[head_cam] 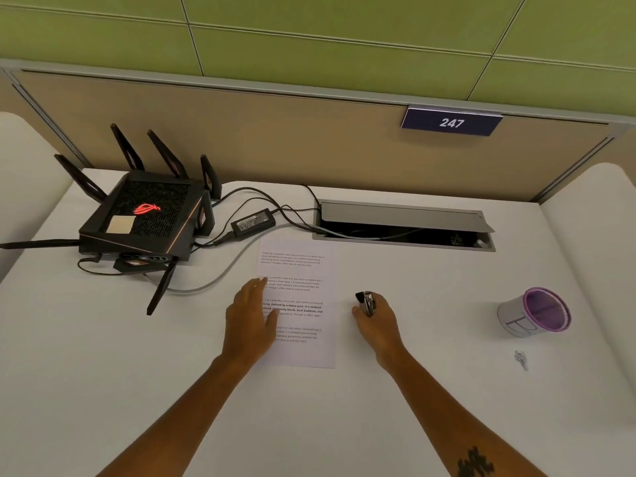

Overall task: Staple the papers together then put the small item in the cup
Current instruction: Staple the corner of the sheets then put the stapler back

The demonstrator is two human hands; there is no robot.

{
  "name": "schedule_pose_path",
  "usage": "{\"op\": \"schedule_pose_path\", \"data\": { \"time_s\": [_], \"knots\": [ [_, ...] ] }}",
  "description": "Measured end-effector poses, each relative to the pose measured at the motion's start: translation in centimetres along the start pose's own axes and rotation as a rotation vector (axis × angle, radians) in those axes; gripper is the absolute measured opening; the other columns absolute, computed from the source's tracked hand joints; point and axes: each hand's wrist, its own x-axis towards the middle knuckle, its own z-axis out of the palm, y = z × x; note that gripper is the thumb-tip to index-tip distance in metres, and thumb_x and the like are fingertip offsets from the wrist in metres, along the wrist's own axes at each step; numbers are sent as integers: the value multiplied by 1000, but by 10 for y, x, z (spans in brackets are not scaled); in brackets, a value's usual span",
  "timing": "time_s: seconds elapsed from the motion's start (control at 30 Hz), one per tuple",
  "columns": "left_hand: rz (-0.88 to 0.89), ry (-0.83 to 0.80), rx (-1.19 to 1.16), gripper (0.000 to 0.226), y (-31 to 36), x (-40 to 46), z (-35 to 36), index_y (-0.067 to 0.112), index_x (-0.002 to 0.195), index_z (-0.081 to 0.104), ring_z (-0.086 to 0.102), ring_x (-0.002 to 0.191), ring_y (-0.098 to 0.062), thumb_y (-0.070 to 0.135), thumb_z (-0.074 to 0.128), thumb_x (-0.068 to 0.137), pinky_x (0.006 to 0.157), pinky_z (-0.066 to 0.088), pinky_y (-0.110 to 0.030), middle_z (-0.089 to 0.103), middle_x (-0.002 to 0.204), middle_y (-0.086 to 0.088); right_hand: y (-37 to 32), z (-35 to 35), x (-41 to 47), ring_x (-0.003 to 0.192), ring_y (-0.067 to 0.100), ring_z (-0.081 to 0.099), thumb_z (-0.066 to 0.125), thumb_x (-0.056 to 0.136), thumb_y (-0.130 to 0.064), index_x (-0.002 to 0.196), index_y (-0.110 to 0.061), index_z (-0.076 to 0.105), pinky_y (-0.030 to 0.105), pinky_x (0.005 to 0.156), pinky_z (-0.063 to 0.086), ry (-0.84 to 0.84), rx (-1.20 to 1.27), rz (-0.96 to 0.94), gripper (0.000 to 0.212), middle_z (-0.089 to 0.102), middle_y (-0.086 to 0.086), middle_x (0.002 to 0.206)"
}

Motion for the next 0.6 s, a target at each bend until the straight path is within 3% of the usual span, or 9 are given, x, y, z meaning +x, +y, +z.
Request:
{"op": "schedule_pose_path", "data": {
  "time_s": [0.13, 0.23, 0.37, 0.47, 0.6],
  "knots": [
    [39, -75, -57, 79, 8, -15, 22, 18, 165, 27, 29, 161, -29, 36, 68, 100, 130, 29, -49, 28, 174, -7, 9, -31, 21, 102, 29, 68, 72, 90, -28, 110, -37, 63, 54, 94, 58, -1, -159, -85, 24, 66, -5, 107],
    [102, -98, -28, 82, 14, -24, 40, 20, 168, 20, 9, 166, -25, 37, 65, 102, 134, 8, -47, 11, 179, -3, 11, -56, 40, 109, 27, 65, 75, 89, -23, 121, -28, 67, 46, 98, 55, 87, -280, -159, 34, 63, 1, 112],
    [141, -139, 7, 82, 20, -32, 56, 21, 169, 16, -2, 167, -21, 40, 62, 103, 135, 1, -50, 3, 180, -2, 8, -89, 69, 106, 21, 61, 74, 92, -15, 140, -18, 60, 25, 87, 43, 177, -515, -260, 50, 53, 8, 126],
    [165, -147, 16, 81, 23, -36, 61, 21, 168, 16, -5, 166, -18, 39, 62, 103, 135, -3, -49, 4, 180, -1, 6, -110, 91, 104, 26, 63, 70, 93, -5, 138, -16, 62, 26, 86, 45, 194, -616, -293, 47, 52, 10, 123],
    [169, -153, 21, 82, 20, -37, 66, 22, 168, 16, -4, 167, -18, 39, 63, 103, 135, -5, -48, 4, 179, 2, 3, -134, 119, 102, 34, 64, 74, 89, -2, 131, -10, 67, 41, 87, 57, 212, -818, -381, 43, 59, 12, 114]
  ]
}}
